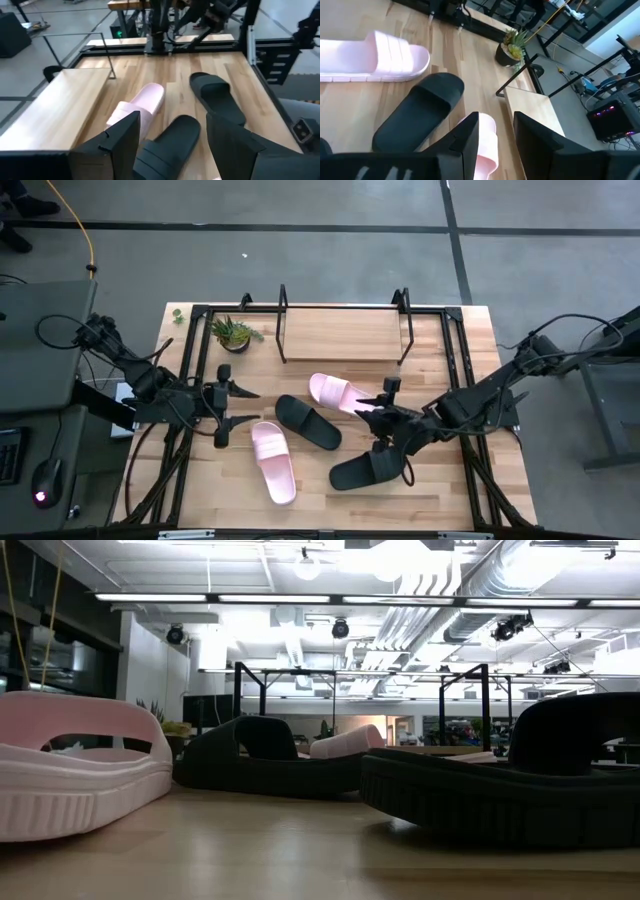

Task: Pick and place slides into the shelf
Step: Put the bottom black slide on the shelf

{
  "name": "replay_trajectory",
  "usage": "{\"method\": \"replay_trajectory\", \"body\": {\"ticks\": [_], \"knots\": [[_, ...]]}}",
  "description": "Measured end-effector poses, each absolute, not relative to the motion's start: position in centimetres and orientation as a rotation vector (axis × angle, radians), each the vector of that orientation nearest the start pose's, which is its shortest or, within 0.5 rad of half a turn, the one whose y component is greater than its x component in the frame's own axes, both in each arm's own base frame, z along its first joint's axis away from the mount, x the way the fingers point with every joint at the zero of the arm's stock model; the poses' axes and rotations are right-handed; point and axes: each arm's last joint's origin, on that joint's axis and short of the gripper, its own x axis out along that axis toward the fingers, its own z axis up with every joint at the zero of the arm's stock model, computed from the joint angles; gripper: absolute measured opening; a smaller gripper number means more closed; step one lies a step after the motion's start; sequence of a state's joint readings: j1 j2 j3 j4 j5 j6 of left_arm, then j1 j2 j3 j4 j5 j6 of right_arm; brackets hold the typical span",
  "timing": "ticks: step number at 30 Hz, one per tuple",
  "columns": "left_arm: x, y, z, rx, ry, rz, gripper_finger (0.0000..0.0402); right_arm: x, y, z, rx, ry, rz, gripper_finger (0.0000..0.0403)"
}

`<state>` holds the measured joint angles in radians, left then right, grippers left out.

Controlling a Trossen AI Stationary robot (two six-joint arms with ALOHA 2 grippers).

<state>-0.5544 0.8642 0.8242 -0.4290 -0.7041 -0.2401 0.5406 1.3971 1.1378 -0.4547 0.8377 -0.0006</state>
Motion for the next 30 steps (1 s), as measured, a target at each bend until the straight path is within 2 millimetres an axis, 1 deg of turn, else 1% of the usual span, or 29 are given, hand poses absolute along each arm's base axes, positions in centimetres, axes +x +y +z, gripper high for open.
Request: {"method": "replay_trajectory", "body": {"ticks": [4,11,16,22,30], "knots": [[15.8,-8.1,31.5,0.024,0.345,0.168,0.0211,26.6,13.6,29.4,-0.480,0.575,-0.278,0.0115],[15.8,-8.0,31.5,-0.044,0.335,0.193,0.0211,27.1,14.0,28.5,-0.503,0.599,-0.273,0.0115],[15.8,-8.0,31.5,-0.078,0.331,0.202,0.0211,27.2,14.8,27.7,-0.525,0.615,-0.251,0.0115],[15.8,-8.0,31.5,-0.127,0.325,0.210,0.0211,26.7,16.2,27.5,-0.557,0.602,-0.202,0.0115],[16.5,-8.3,31.0,-0.123,0.331,0.253,0.0211,25.8,17.5,27.5,-0.572,0.580,-0.177,0.0115]]}}
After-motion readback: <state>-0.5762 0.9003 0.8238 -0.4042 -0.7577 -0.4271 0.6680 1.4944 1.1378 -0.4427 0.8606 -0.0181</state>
